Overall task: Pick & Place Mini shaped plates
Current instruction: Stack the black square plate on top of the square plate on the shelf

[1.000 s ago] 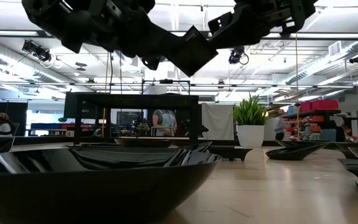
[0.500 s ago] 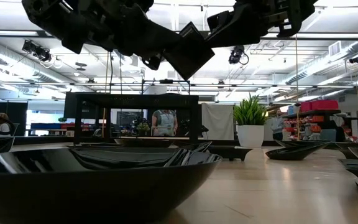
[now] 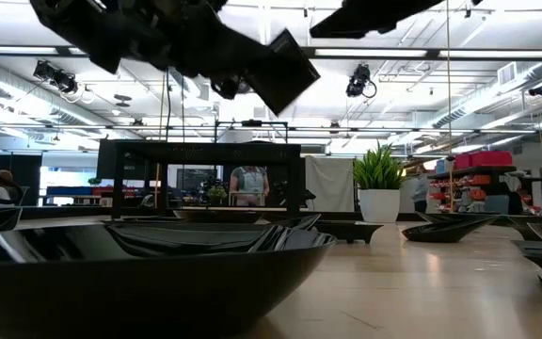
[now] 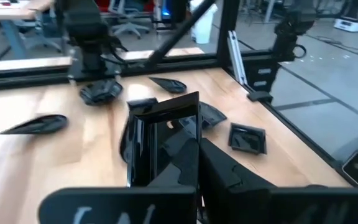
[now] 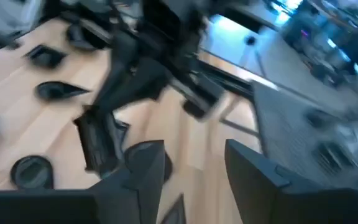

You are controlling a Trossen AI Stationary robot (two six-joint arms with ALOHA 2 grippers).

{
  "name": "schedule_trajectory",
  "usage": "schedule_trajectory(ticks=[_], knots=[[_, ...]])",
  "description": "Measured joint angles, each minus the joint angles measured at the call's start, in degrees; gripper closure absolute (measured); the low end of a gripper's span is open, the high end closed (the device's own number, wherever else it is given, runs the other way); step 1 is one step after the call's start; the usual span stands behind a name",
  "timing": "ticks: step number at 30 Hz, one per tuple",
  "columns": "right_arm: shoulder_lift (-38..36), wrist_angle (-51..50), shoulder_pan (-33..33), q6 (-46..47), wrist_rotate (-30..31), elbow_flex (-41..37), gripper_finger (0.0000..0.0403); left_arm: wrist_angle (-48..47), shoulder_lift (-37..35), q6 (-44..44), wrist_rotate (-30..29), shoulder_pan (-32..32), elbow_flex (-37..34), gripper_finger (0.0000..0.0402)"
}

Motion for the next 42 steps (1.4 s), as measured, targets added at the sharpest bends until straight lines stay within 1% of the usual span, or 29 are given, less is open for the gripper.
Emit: schedule_trajectory(ticks=[1, 4, 6, 9, 12, 14, 16, 19, 21, 27, 29, 31, 34, 36, 38, 42], knots=[[-0.61, -0.99, -0.2, 1.61, 0.99, 0.0, 0.0231, -1.14, -1.43, 0.0, -0.65, 0.02, 0.0, 0.0398], [-0.95, -3.69, -1.15, 5.9, 1.26, -0.24, 0.0239, -6.15, -7.2, 0.06, -2.66, 0.03, 0.16, 0.0398], [-0.76, -2.67, -1.62, 8.7, 1.24, -1.94, 0.0247, -13.36, -11.52, 1.03, -4.25, 0.03, 2.15, 0.0398], [0.02, 2.1, -1.67, 11.04, 1.26, -6.77, 0.0259, -29.43, -17.0, 4.64, -9.52, 0.0, 8.82, 0.0398], [0.65, 12.09, -1.6, 13.35, 1.22, -12.52, 0.0271, -49.48, -18.8, 9.34, -19.56, 0.91, 18.93, 0.0398], [0.81, 18.88, -1.61, 15.73, 1.22, -16.4, 0.0278, -60.42, -18.53, 11.6, -25.8, 2.81, 25.83, 0.0398], [0.99, 25.39, -1.62, 18.19, 1.24, -20.0, 0.0285, -67.94, -17.68, 12.91, -30.56, 5.64, 31.15, 0.0398], [1.32, 33.6, -1.62, 21.27, 1.24, -23.6, 0.0294, -74.07, -16.81, 13.97, -34.79, 11.29, 36.04, 0.0398], [1.41, 35.99, -1.6, 22.82, 1.24, -25.32, 0.0298, -73.8, -16.22, 15.01, -35.97, 15.46, 37.62, 0.0397], [1.76, 37.28, -1.6, 24.53, 1.24, -25.66, 0.0309, -74.58, -13.82, 15.01, -35.87, 27.95, 37.41, 0.0397], [1.76, 37.46, -1.6, 24.53, 1.24, -25.66, 0.0312, -74.13, -12.22, 14.99, -34.52, 31.08, 37.39, 0.0397], [1.78, 37.89, -1.6, 24.53, 1.24, -25.66, 0.0314, -73.78, -10.34, 14.98, -31.37, 33.65, 37.4, 0.0397], [1.78, 38.22, -1.6, 24.51, 1.24, -25.66, 0.0316, -72.39, -6.96, 14.64, -27.14, 35.75, 37.4, 0.0397], [1.78, 38.31, -1.6, 24.63, 1.24, -25.66, 0.0317, -71.78, -4.55, 13.45, -27.08, 36.2, 37.4, 0.0397], [1.78, 38.35, -1.6, 24.7, 1.24, -25.66, 0.0317, -71.6, -2.11, 12.59, -28.27, 36.46, 37.4, 0.0397], [1.78, 38.56, -1.6, 24.7, 1.24, -25.66, 0.0317, -70.7, 2.13, 10.65, -34.11, 36.46, 37.4, 0.0397]])
